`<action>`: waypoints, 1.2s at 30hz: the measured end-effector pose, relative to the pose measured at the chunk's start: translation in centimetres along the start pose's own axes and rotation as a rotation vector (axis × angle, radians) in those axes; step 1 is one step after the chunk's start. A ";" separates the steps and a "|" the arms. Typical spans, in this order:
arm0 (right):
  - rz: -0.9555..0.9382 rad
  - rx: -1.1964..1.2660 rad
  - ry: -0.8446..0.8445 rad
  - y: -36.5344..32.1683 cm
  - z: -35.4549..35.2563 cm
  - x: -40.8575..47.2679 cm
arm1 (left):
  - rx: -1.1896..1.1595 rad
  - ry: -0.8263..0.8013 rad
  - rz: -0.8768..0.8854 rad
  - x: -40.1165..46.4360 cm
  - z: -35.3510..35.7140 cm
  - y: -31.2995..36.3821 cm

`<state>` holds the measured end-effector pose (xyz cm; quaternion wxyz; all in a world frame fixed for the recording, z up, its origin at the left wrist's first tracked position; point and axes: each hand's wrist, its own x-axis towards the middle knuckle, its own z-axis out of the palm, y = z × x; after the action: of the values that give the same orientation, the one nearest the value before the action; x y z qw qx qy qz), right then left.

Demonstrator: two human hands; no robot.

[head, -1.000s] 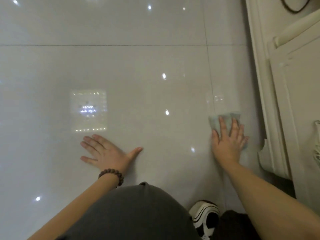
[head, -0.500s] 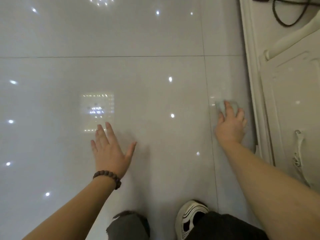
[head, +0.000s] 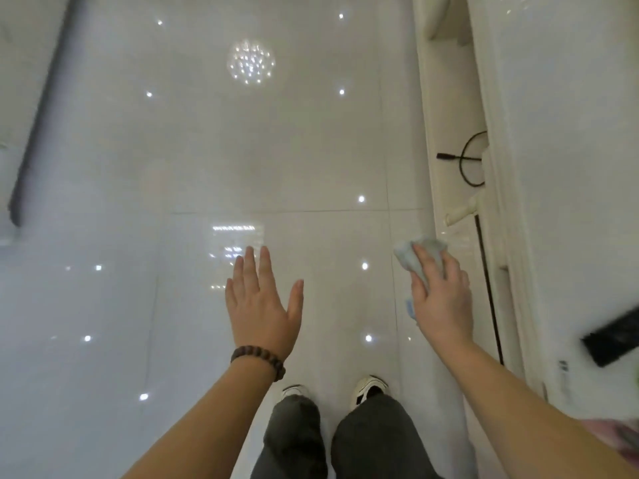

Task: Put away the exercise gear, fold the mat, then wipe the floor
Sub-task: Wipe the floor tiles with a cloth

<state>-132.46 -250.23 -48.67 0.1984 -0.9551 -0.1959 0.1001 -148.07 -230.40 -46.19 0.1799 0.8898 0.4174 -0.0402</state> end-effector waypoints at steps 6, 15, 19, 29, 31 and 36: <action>-0.154 0.042 0.062 -8.1 -16.5 -2.0 | -0.024 0.018 0.007 -3.4 -16.1 5.5; -0.226 -0.005 0.097 -11.6 -30.1 -5.1 | -0.094 -0.007 0.045 -8.9 -27.0 12.1; -0.226 -0.010 0.102 -11.4 -32.3 -4.9 | -0.097 0.018 0.069 -9.0 -28.0 14.9; -0.220 0.005 0.086 -11.0 -34.5 -1.0 | 0.013 0.043 0.075 -6.1 -29.9 18.7; -0.204 0.007 0.078 -11.0 -34.7 0.5 | 0.012 0.059 0.077 -4.5 -30.5 19.2; -0.171 0.022 0.091 -12.4 -34.8 5.8 | -0.003 0.082 0.098 1.1 -31.6 20.5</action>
<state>-121.98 -249.21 -12.78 0.2253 -0.9362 -0.2666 0.0413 -134.30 -230.40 -11.13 0.1658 0.9097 0.3806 0.0056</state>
